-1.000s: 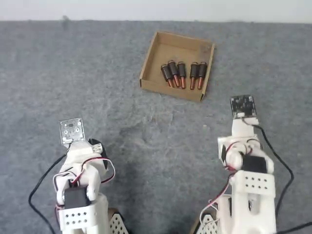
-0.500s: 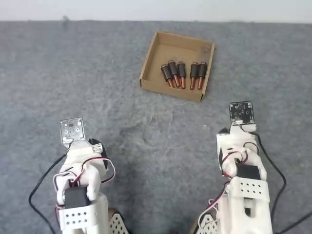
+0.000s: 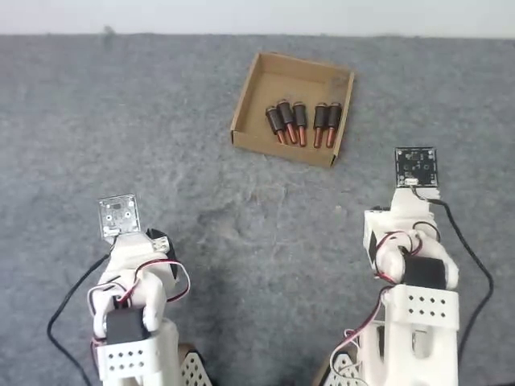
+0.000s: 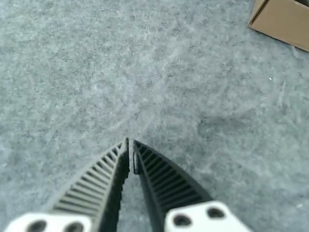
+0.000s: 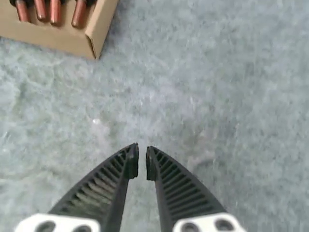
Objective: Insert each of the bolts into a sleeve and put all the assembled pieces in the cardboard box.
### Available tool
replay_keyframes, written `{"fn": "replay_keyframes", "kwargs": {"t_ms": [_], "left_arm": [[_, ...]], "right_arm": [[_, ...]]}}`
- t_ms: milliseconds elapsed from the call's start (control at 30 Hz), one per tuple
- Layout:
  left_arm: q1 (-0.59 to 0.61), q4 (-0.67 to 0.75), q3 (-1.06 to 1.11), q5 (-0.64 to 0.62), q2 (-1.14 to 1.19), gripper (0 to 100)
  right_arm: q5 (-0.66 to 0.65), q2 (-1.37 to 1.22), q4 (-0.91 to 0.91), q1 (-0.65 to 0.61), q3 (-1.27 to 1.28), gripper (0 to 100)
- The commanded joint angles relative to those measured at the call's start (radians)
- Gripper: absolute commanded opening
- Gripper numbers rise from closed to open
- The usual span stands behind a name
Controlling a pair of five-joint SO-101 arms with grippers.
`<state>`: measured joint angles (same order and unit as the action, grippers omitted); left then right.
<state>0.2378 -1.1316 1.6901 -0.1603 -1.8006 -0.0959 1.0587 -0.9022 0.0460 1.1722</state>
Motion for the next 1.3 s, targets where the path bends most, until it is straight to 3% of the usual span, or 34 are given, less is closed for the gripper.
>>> {"fn": "replay_keyframes", "kwargs": {"t_ms": [0, 200, 600, 767, 1033, 1167, 1267], "left_arm": [[-0.003, -0.005, -0.005, 0.008, -0.020, 1], [-0.003, -0.005, -0.005, 0.008, -0.020, 1], [-0.003, -0.005, -0.005, 0.008, -0.020, 1], [-0.003, -0.005, -0.005, 0.008, -0.020, 1], [-0.003, -0.005, -0.005, 0.008, -0.020, 1], [-0.003, -0.003, -0.005, 0.011, -0.020, 1], [-0.002, -0.003, -0.005, 0.080, -0.020, 1]], "right_arm": [[0.011, 0.031, -0.093, 0.012, -0.103, 0.6], [0.011, 0.110, -0.179, 0.004, -0.143, 0.6], [0.009, 0.616, -0.170, 0.005, 0.077, 0.6], [0.009, 0.634, -0.162, 0.004, 0.157, 0.6], [0.009, 0.644, -0.001, 0.004, 0.388, 0.6], [0.017, 0.644, -0.002, 0.004, 0.448, 0.6], [0.015, 0.644, -0.051, 0.002, 0.470, 0.6]]}}
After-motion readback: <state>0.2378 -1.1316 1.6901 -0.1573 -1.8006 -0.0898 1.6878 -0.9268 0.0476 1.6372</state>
